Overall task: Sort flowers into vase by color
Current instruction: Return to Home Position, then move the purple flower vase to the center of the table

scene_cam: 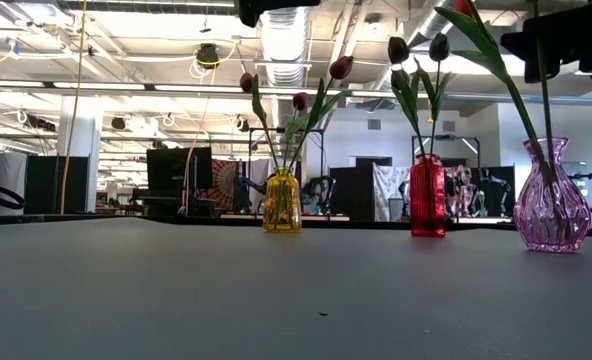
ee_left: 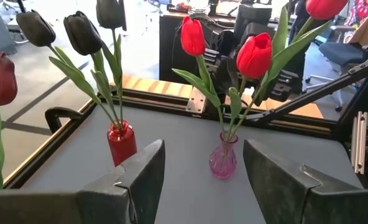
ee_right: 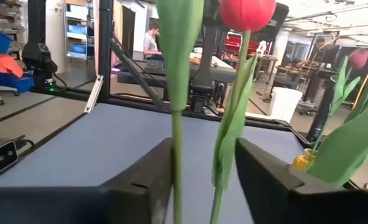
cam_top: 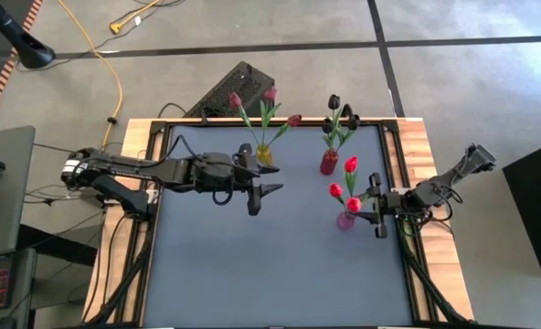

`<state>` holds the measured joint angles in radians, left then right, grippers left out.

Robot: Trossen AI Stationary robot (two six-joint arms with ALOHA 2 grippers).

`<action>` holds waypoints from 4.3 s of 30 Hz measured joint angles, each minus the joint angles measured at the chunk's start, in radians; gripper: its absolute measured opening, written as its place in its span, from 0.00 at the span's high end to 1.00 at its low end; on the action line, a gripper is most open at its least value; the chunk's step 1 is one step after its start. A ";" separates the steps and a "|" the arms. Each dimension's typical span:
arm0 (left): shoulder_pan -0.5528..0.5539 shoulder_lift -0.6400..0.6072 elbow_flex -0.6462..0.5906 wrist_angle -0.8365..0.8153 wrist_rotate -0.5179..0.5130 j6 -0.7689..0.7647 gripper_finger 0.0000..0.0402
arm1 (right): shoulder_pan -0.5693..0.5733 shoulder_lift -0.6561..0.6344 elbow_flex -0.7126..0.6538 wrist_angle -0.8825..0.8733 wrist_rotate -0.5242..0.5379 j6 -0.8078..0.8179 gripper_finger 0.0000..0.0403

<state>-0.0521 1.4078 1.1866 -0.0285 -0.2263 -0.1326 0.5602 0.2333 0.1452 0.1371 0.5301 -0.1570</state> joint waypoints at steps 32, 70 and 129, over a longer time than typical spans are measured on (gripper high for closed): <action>-0.021 -0.002 0.000 -0.020 0.047 0.094 0.49 | -0.003 0.001 0.452 -0.807 0.003 0.460 0.34; 0.105 -1.078 -0.862 0.151 0.088 0.048 0.90 | -0.255 -0.093 0.346 -0.708 0.010 0.448 0.96; 0.105 -1.140 -0.975 0.146 0.171 0.071 1.00 | -0.315 -0.063 0.148 -0.362 -0.230 0.356 0.95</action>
<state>0.0528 0.2676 0.2111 0.1178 -0.0551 -0.0611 0.2448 0.1702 0.2931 -0.2251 0.2999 0.1991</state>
